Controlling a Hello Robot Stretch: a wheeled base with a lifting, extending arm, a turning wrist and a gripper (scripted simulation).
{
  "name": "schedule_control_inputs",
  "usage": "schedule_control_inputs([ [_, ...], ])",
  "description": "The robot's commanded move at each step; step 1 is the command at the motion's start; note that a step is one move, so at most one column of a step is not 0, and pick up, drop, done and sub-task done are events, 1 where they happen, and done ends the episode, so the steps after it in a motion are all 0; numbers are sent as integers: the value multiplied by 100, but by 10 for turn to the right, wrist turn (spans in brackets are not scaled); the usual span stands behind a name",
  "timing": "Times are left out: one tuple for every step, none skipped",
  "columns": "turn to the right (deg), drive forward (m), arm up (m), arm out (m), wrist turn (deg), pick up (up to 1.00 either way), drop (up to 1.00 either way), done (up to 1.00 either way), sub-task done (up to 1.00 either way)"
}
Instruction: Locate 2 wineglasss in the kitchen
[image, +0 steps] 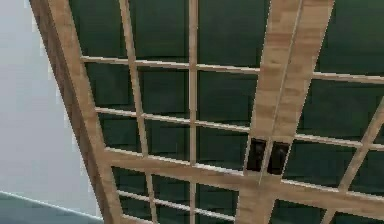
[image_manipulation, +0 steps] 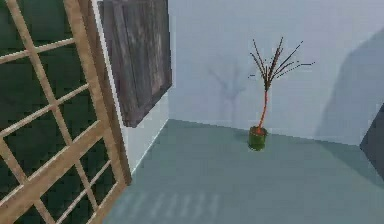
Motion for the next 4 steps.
schedule_control_inputs([
  [-210, 0, 0, 0, 0, 0, 0, 0, 0],
  [0, 40, 0, 0, 0, 0, 0, 0, 0],
  [-450, 0, 0, 0, 0, 0, 0, 0, 0],
  [-150, 0, 0, 0, 0, 0, 0, 0, 0],
])
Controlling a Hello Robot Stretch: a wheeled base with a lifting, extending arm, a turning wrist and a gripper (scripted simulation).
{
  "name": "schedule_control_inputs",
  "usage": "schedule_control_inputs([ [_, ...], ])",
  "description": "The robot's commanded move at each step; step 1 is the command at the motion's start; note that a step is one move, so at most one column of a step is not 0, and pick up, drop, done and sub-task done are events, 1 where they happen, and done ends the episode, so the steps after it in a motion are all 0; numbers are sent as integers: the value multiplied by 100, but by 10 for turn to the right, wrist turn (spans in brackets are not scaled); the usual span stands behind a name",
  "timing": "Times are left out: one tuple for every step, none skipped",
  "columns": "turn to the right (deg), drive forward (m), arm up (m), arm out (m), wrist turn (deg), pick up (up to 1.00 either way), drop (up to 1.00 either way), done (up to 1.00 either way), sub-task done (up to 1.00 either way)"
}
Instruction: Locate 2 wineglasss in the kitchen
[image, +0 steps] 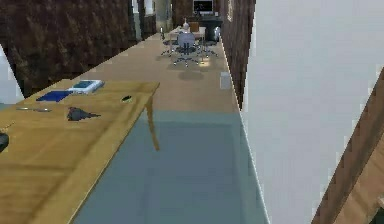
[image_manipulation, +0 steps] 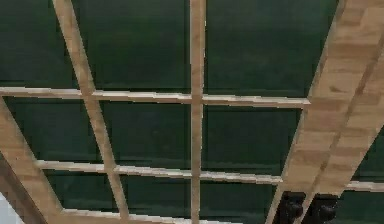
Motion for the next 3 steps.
schedule_control_inputs([
  [0, 75, 0, 0, 0, 0, 0, 0, 0],
  [-450, 0, 0, 0, 0, 0, 0, 0, 0],
  [0, 0, 0, 0, 0, 0, 0, 100, 0],
])
